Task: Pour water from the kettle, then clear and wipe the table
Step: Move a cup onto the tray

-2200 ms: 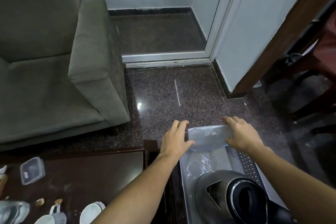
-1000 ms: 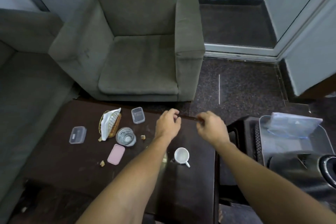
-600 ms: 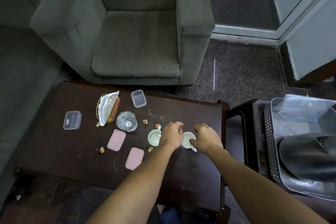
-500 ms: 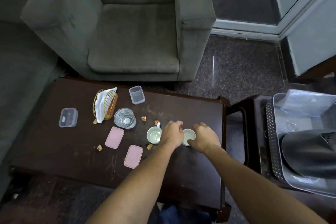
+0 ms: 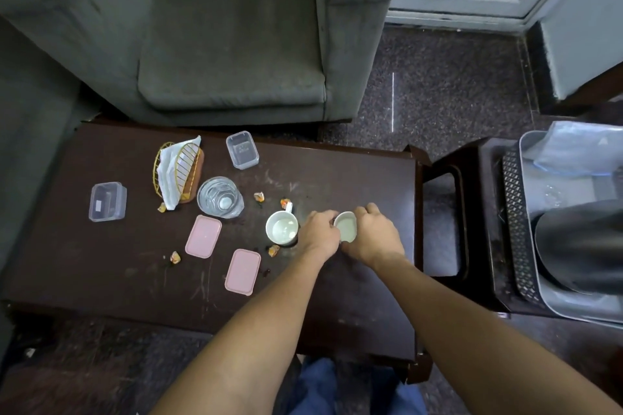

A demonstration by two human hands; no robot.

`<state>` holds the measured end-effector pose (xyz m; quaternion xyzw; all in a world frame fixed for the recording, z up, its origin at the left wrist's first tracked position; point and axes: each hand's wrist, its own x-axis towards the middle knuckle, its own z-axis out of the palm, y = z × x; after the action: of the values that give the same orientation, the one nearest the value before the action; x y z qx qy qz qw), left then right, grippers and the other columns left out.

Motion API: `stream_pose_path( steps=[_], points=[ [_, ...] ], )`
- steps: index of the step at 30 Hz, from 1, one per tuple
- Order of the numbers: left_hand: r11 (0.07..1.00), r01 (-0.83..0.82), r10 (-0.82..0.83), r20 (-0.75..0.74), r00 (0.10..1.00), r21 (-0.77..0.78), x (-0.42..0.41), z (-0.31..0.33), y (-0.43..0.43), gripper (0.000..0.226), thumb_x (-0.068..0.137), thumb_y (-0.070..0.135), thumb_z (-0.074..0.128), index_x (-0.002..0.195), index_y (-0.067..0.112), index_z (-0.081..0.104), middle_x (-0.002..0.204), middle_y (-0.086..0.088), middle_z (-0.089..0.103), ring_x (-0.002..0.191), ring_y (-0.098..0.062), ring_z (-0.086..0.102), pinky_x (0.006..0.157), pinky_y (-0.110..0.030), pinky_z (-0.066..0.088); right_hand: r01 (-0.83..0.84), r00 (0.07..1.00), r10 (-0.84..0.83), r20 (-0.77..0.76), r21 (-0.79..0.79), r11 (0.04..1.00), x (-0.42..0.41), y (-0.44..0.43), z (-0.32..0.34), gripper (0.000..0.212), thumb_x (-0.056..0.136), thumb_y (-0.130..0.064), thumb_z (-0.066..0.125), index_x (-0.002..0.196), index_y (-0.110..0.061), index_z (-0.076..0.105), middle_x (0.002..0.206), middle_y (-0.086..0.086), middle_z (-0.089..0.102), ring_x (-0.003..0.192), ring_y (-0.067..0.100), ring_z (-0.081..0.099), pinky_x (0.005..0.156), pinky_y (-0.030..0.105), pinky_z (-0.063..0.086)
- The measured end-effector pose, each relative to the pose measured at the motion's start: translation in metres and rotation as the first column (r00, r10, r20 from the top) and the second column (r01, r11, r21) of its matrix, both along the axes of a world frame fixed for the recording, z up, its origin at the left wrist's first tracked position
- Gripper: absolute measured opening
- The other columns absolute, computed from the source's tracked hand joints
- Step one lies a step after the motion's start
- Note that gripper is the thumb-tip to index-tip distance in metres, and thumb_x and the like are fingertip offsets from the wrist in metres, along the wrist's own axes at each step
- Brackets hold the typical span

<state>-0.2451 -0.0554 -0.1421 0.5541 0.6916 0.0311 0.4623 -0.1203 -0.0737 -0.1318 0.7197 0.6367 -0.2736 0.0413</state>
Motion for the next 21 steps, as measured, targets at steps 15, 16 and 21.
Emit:
stream_pose_path(
  steps=[15, 16, 21],
  points=[
    [0.853, 0.218, -0.291, 0.086, 0.953, 0.473, 0.15, 0.122, 0.077, 0.042, 0.088, 0.025, 0.064, 0.13, 0.03, 0.064, 0.115, 0.002, 0.063, 0.104, -0.026, 0.067, 0.091, -0.043, 0.054, -0.088, 0.987, 0.065, 0.148, 0.148, 0.985, 0.181, 0.09, 0.164, 0.072, 0.067, -0.052, 0.085, 0.121, -0.014, 0.057, 0.119, 0.009, 0.057, 0.105, 0.035, 0.065, 0.086, 0.042, 0.052],
    [0.836, 0.257, -0.337, 0.084, 0.938, 0.484, 0.169, 0.13, 0.082, 0.049, 0.087, 0.031, 0.067, 0.135, 0.032, 0.059, 0.118, 0.004, 0.061, 0.104, -0.026, 0.068, 0.092, -0.043, 0.054, -0.108, 0.979, 0.08, 0.185, 0.146, 0.983, 0.202, 0.094, 0.176, 0.073, 0.065, -0.051, 0.087, 0.121, -0.014, 0.057, 0.119, 0.009, 0.057, 0.106, 0.034, 0.065, 0.087, 0.041, 0.052],
    [0.753, 0.365, -0.475, 0.069, 0.877, 0.548, 0.253, 0.153, 0.096, 0.065, 0.082, 0.051, 0.075, 0.141, 0.038, 0.054, 0.118, 0.002, 0.06, 0.113, -0.028, 0.065, 0.092, -0.042, 0.054, -0.217, 0.924, 0.187, 0.335, 0.052, 0.975, 0.292, 0.105, 0.224, 0.077, 0.062, -0.04, 0.091, 0.126, -0.016, 0.055, 0.118, 0.005, 0.055, 0.109, 0.029, 0.061, 0.088, 0.036, 0.049]
  ],
)
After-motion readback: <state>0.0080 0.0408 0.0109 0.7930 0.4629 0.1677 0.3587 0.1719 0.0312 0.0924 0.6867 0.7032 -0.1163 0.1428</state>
